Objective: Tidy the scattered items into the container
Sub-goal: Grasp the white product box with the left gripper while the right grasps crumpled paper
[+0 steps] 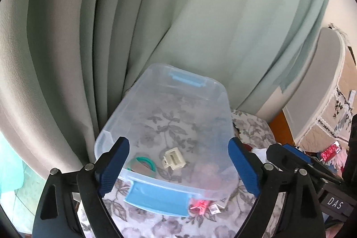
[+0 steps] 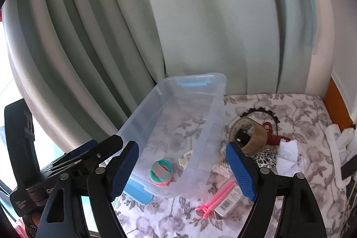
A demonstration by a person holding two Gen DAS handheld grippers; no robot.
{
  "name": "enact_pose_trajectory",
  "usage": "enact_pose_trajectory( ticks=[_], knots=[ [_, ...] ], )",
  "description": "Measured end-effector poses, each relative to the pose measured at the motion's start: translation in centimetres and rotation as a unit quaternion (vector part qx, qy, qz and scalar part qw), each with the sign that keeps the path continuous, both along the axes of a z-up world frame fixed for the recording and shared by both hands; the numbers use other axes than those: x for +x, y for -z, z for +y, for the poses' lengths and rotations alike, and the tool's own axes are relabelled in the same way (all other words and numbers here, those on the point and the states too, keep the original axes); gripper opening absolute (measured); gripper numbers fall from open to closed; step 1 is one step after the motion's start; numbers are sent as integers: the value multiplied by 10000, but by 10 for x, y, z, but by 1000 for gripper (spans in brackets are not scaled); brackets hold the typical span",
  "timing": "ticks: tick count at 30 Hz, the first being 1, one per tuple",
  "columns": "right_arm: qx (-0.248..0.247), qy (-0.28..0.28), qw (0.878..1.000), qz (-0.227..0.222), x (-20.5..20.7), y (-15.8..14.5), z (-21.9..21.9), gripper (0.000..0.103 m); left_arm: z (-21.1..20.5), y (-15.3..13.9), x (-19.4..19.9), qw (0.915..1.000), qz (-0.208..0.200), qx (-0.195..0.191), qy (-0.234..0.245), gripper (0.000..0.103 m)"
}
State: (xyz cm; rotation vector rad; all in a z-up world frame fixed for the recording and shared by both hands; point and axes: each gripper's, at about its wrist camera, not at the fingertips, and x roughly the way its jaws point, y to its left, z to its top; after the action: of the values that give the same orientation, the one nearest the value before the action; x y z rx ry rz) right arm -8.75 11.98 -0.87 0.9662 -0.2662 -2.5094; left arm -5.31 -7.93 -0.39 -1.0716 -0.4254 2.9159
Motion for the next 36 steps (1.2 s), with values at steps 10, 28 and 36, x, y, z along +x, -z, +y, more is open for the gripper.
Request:
enact_pose_trajectory(
  ticks=[10,28,36],
  knots=[
    [-254,253,9994,-19,14,4,43,83,38,-1,11,9997,27,81,208,91],
    [-566,936,9935,-300,34,36,139,84,126,17,13,9963,-347,-398,671,91],
    [-659,1184,9874,-823,26,75,167,84,164,52,6,9873,-787,-852,1084,97]
  ],
)
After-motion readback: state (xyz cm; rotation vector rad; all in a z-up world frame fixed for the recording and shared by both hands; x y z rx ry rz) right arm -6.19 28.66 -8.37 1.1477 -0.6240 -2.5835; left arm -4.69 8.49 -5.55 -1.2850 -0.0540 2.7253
